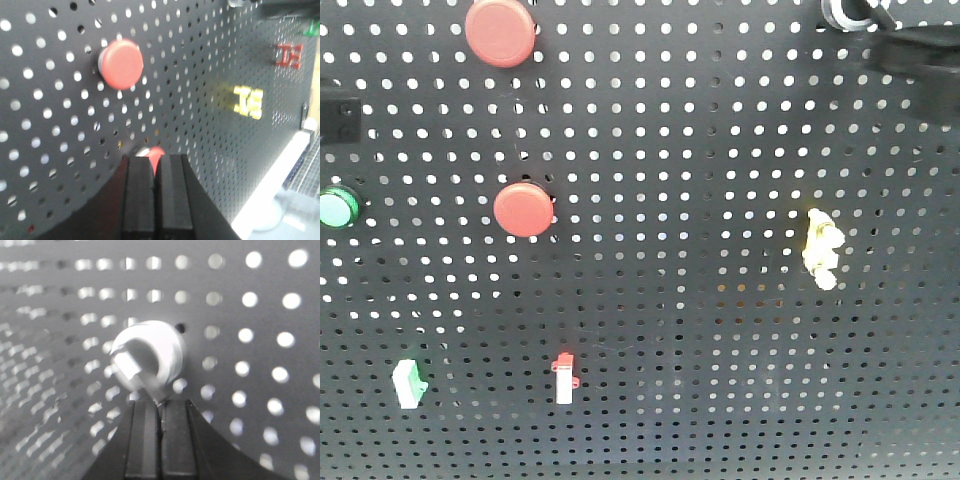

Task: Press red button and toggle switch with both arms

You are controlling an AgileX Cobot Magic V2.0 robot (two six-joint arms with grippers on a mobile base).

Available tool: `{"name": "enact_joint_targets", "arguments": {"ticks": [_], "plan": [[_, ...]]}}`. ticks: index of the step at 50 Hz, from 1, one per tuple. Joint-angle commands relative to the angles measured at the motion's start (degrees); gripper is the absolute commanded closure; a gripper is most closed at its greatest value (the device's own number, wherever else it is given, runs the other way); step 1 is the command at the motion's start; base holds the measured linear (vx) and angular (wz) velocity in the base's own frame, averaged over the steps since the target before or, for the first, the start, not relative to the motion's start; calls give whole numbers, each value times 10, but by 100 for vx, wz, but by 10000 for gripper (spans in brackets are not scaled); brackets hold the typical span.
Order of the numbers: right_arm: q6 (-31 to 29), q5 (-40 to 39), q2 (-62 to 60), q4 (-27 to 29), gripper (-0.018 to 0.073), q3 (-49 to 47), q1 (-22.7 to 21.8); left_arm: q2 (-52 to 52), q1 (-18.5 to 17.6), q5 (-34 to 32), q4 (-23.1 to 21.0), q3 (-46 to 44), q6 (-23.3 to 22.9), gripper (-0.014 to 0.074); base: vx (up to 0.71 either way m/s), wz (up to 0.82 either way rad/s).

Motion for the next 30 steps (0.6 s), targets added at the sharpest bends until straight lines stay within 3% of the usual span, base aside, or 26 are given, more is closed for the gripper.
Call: {"name": "enact_joint_targets", "arguments": {"ticks": [1,8,18,23,30], "plan": [[51,-11,-37,-50,562,-19,-1,-5,1,-25,8,-9,-17,595,0,0],[157,20,-81,-199,562,4,-1,-25,1,-50,73,45,-67,595,0,0],[277,18,-218,-392,562,175,-1,-101,1,-116,134,221,-146,595,0,0],[321,11,-298,-435,562,264,-1,-149,1,-149,134,330,-146,595,0,0],[345,4,-420,-447,562,378,-1,-240,1,-214,133,476,-146,595,0,0]]}}
